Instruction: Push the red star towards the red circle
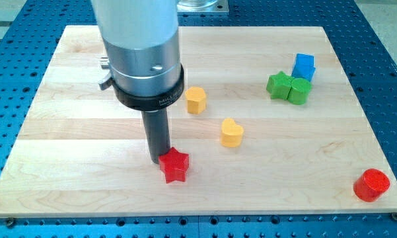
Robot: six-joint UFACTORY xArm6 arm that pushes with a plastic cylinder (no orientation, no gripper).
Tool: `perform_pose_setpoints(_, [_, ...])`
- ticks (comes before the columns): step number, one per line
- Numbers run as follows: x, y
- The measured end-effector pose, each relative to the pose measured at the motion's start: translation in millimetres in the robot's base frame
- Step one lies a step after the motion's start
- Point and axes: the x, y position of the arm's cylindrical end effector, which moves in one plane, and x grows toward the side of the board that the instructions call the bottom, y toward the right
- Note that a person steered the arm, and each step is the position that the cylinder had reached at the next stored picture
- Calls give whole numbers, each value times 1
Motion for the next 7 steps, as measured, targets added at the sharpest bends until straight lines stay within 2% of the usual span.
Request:
perform_pose_setpoints(1, [20,-50])
perform_pose_setpoints(2, [26,12])
perform_pose_setpoints(3, [26,103])
perform_pose_setpoints(4, [24,154])
perform_pose_setpoints(5, [23,179])
perform_pose_setpoints(6, [50,178])
perform_pose_setpoints(7, [34,209])
